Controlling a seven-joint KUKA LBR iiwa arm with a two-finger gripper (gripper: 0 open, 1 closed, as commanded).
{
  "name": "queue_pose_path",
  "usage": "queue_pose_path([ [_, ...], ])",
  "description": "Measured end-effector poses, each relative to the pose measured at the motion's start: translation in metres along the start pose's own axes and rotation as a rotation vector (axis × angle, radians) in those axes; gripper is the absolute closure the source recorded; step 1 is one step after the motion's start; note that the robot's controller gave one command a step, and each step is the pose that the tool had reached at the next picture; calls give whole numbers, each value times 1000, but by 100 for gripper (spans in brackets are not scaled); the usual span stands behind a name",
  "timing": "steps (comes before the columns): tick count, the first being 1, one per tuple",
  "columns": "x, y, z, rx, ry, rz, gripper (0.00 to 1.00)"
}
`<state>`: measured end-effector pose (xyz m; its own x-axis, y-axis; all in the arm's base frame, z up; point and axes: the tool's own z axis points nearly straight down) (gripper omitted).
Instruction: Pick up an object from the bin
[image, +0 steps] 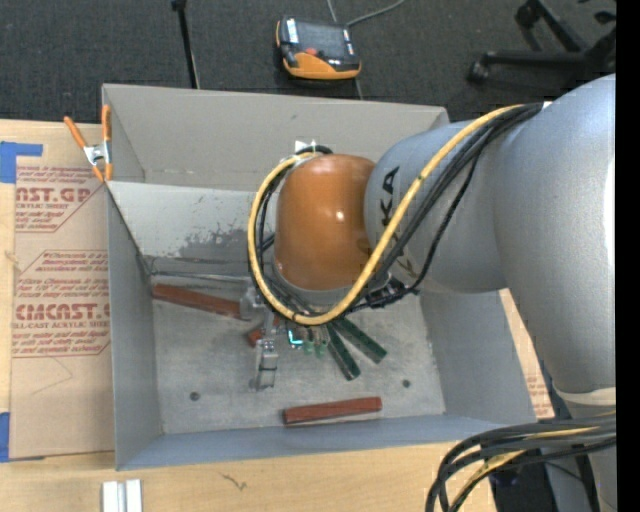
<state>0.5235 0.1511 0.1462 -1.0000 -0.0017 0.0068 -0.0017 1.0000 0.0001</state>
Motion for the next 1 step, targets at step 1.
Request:
queue_pose_path([
  [1,-2,-1,-4,-1,-7,1,0],
])
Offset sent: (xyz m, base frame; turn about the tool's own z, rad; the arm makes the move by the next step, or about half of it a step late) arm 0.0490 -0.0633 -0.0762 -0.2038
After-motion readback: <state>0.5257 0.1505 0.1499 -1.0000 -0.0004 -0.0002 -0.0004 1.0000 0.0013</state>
